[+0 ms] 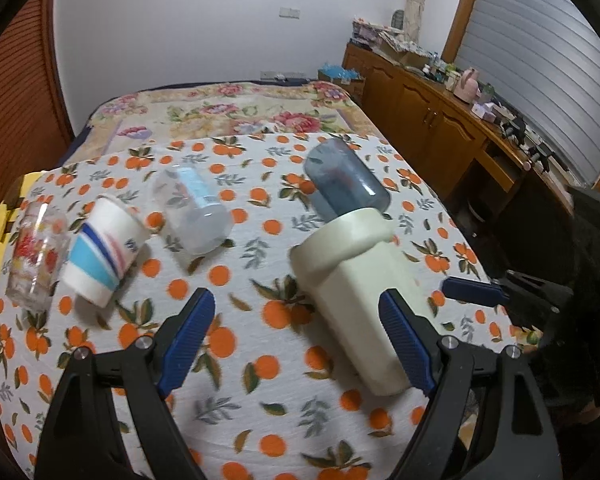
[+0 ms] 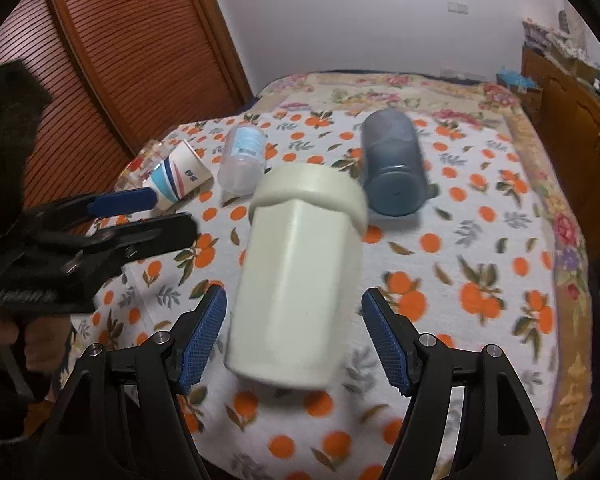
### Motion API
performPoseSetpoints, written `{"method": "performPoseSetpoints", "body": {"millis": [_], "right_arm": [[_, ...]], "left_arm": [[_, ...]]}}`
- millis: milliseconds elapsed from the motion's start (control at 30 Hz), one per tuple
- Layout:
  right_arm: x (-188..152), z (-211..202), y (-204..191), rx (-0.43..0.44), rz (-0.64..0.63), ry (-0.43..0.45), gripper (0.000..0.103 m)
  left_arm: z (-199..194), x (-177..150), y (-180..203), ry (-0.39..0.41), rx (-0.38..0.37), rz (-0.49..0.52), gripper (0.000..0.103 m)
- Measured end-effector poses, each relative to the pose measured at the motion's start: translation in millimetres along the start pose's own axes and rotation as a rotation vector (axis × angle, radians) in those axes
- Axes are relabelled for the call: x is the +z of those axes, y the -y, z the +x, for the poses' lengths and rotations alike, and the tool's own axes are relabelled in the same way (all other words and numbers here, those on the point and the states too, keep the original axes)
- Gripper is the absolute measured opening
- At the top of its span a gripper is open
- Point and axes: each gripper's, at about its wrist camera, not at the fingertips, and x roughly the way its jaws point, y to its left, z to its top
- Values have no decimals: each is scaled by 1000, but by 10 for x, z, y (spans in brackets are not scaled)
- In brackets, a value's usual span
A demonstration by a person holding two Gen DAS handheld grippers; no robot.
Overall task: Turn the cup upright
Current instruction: 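Grasp the tumbler with the left gripper while the right gripper opens and releases it, then rotate the tumbler with the left gripper until its opening faces up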
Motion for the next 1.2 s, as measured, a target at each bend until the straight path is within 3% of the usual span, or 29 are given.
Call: {"method": "performPoseSetpoints", "body": {"millis": [300, 733, 1067, 1200], "right_arm": [[-266, -509, 388, -79, 45, 77, 73], [-488, -560, 716, -88, 116, 87, 74], [-520, -560, 806, -89, 154, 97, 74], [-528, -574, 837, -94, 163, 100, 74]], "left_arm": [[374, 206, 398, -147, -7, -26, 85], [783, 352, 821, -227, -1, -6, 88], [956, 328, 809, -262, -81, -95, 91], [1129, 234, 867, -317, -69, -106, 91]]}}
